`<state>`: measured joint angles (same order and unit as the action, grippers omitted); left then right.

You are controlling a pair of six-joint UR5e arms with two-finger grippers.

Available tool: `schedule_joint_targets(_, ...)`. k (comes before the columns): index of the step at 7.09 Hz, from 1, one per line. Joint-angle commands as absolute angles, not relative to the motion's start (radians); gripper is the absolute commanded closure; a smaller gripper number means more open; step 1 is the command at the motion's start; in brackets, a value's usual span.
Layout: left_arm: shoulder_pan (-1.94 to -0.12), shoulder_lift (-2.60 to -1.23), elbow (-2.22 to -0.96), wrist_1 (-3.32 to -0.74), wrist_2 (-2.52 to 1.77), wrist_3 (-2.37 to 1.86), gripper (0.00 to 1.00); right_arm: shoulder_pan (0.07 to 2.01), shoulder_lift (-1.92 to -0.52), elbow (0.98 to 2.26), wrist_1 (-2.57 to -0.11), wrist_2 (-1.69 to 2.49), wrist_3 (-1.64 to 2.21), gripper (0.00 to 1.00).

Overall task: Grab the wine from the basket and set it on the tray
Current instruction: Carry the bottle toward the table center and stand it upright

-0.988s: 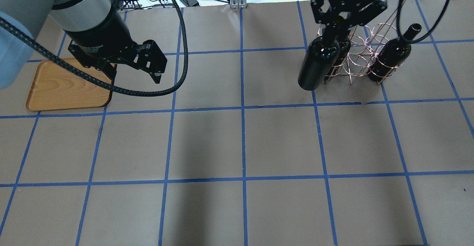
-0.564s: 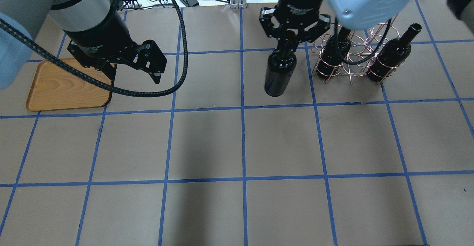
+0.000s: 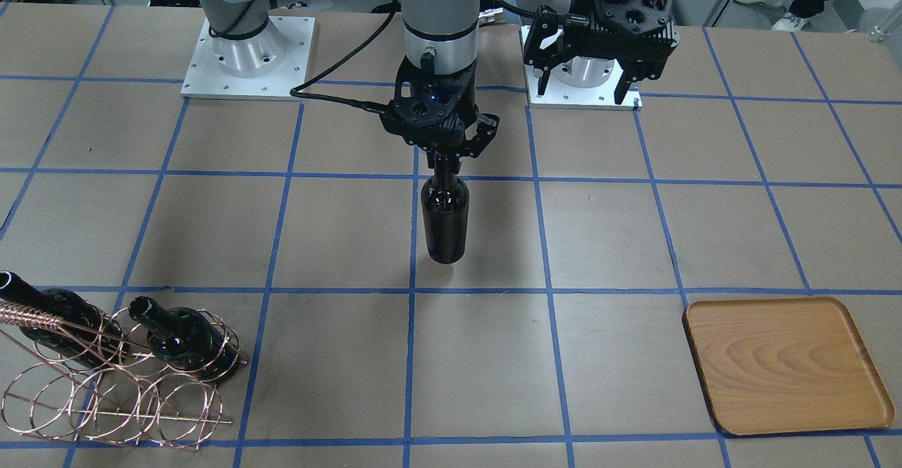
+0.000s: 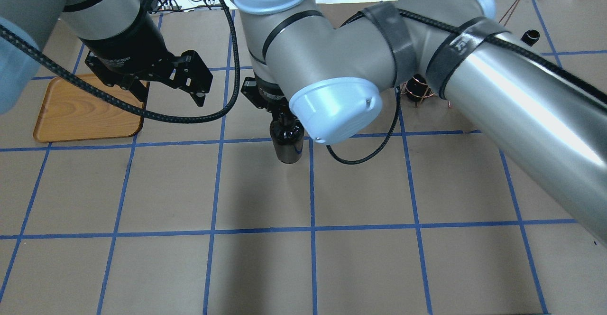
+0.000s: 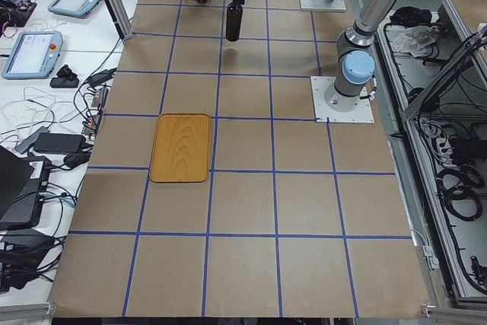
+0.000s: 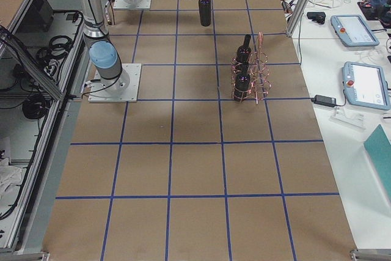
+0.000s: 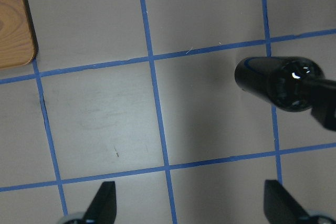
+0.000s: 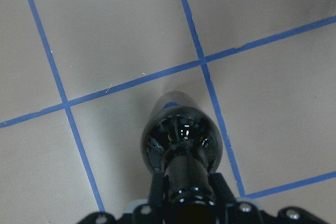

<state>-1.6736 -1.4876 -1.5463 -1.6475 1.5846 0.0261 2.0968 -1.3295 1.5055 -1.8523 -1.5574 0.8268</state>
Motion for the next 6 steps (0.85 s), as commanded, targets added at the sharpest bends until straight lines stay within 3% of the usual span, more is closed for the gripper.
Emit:
schedule_joint_targets(1,-1.674,-1.485,-1.546,-1.647,1.583,0.026,0.0,2.155,-1.292,1.508,-1.891,-1.559,0.893,1.0)
schedule_joint_targets(3,-1.674,-1.485,-1.546,-1.647,1.583,0.026,0.0,2.157,-1.29,1.517,-1.881,-1.552,0.913,1.0)
schedule_joint_targets(4,-1.674,-1.485,-1.546,-1.647,1.585,0.026,0.0,2.157,-1.289,1.52,-1.875,-1.552,0.911,0.88)
schedule_joint_targets(6,-1.675,-1.485,-1.546,-1.647,1.583,0.026,0.0,2.157,-1.289,1.52,-1.873,-1.555,0.913,0.38)
